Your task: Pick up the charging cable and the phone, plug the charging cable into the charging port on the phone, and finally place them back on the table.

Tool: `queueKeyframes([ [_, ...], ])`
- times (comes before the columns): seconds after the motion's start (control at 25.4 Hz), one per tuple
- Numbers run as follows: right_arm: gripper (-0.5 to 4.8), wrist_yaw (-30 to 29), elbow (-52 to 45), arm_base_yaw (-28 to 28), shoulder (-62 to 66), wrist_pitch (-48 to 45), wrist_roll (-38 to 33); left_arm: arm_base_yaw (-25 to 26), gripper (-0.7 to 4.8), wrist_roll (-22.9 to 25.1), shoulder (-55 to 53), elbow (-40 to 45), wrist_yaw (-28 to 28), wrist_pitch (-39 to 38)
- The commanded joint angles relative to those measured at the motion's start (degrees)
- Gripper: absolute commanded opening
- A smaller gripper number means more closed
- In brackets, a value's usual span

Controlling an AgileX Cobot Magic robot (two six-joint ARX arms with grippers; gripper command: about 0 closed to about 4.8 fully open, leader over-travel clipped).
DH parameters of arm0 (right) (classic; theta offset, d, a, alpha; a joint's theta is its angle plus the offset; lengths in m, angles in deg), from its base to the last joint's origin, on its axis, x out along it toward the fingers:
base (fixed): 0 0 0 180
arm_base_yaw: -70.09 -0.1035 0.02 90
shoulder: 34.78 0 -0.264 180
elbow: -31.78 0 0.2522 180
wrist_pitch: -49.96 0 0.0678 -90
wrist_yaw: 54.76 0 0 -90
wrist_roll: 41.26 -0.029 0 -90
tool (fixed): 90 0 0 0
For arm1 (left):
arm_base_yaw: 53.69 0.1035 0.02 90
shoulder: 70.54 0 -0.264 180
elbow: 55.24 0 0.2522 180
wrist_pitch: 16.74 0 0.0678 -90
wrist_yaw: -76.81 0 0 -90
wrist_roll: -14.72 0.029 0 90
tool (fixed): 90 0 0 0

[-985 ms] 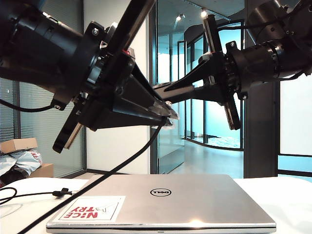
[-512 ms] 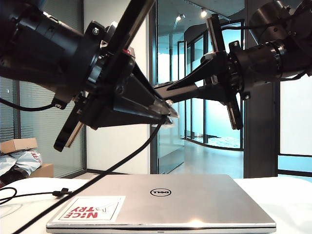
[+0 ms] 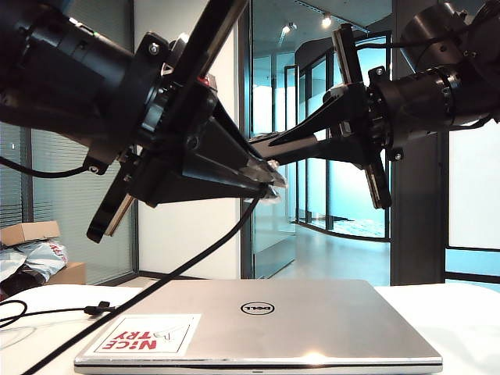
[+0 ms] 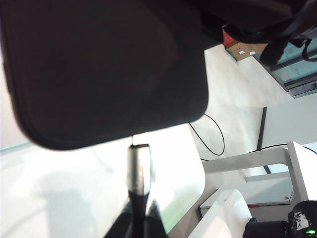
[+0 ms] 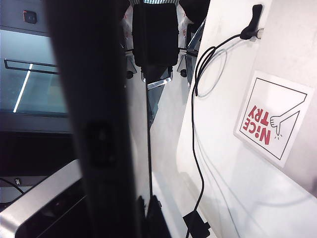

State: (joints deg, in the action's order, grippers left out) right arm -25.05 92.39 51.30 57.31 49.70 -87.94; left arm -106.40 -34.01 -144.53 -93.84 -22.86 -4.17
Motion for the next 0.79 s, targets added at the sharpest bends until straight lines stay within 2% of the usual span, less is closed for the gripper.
queueKeyframes([
  [0.04, -0.06, -1.75, 0.39, -0.42, -0.42, -1.20, 0.85, 0.17, -0.06, 0.07, 0.17, -0.07, 0.42, 0.79],
  [0.43, -0.06, -2.64, 0.39, -0.46, -0.42, -1.18, 5.68, 0.22, -0.06, 0.09, 0.17, -0.07, 0.42, 0.83],
  [0.79, -0.06, -2.60, 0.39, -0.72, -0.42, 1.99, 4.68, 0.22, -0.06, 0.11, 0.17, -0.07, 0.44, 1.68],
])
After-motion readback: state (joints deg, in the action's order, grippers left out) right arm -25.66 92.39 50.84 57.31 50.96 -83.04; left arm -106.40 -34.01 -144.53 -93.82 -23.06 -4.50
